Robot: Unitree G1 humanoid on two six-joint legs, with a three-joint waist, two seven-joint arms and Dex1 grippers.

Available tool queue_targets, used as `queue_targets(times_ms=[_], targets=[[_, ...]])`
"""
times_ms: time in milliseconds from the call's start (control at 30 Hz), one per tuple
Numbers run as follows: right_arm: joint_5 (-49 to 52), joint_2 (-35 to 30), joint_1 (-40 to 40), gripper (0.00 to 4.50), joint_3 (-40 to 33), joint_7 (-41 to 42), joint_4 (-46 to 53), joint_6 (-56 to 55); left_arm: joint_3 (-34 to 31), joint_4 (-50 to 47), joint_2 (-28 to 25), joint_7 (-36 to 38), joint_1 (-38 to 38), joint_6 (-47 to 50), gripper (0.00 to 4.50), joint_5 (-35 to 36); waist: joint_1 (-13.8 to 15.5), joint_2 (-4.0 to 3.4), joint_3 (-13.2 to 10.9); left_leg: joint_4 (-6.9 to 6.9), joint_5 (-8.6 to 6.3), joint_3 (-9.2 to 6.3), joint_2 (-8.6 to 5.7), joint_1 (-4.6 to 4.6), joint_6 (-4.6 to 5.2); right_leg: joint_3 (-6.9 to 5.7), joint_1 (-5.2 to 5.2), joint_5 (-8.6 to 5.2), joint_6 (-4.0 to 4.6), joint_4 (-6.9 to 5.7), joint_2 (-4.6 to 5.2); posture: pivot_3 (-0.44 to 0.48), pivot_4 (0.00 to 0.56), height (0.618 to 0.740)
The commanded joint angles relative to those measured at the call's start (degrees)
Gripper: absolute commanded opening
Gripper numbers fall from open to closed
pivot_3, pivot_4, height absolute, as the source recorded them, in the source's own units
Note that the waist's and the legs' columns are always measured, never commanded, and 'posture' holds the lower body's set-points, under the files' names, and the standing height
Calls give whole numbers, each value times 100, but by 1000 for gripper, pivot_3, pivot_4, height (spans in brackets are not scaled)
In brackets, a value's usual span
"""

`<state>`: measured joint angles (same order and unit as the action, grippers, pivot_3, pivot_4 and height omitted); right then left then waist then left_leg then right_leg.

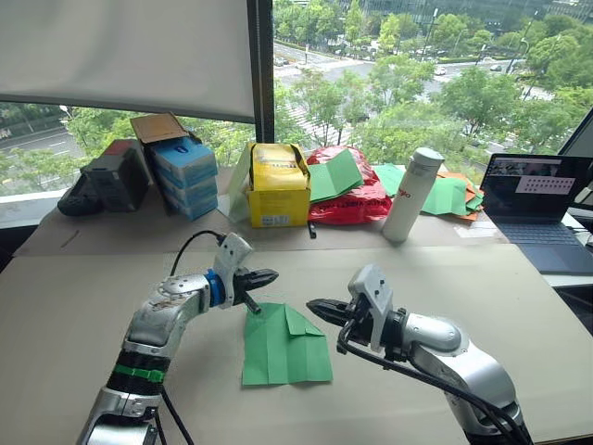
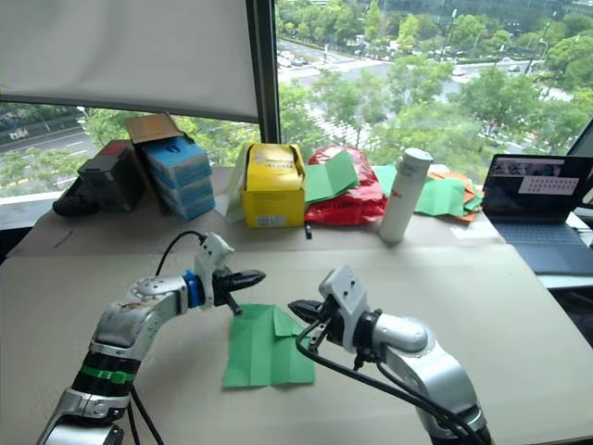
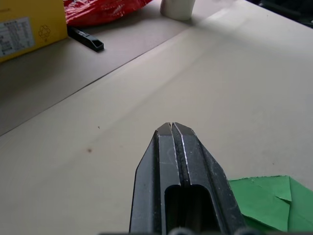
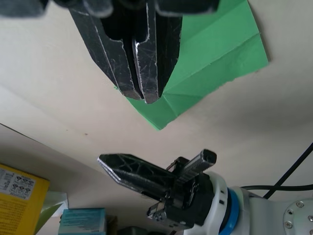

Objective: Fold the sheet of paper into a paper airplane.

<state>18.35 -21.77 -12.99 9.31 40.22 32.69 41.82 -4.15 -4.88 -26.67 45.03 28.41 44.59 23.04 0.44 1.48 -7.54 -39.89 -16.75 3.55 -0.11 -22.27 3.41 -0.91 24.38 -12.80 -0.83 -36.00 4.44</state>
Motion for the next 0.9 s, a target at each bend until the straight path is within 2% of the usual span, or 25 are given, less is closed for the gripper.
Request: queue_targets(times_ms=[33,133,267,467,633,900], targets=[[-93,-91,-71,36,276,52,-68,-354,-608,-525,-103,-241,-269,728,0,604,-14,-1,0,1,0,0,0,2,-1,0,0,0,0,-1,0,0,150,740],[-307,-200,-73,36,555,116,-367,-646,-922,-864,-205,-354,-762,1302,0,1004,-42,-1,-2,2,1,2,-1,10,-3,1,-6,0,0,-2,0,0,150,740],[-396,-300,-76,36,702,293,-871,-957,-1445,-1402,3,-704,-1405,2074,0,1725,-22,3,-15,1,6,-1,0,5,-10,0,-3,0,0,-2,2,0,150,740],[-435,-333,-154,0,748,406,-1213,-1242,-1529,-1643,180,-1141,-1679,2196,1863,2036,21,2,-16,2,7,-4,-2,10,-16,2,-6,0,2,-4,37,0,150,740],[-417,-308,-212,0,738,416,-1299,-1287,-1469,-1519,362,-1556,-1875,1957,3534,1881,6,2,-16,10,12,-4,-3,14,-27,2,-4,1,4,-5,47,0,150,740],[-332,-294,-226,0,654,380,-1257,-1236,-1073,-1320,511,-1634,-1995,1635,3534,1804,26,2,-16,10,18,-4,-6,11,-41,-2,-3,1,5,-2,65,0,150,740]])
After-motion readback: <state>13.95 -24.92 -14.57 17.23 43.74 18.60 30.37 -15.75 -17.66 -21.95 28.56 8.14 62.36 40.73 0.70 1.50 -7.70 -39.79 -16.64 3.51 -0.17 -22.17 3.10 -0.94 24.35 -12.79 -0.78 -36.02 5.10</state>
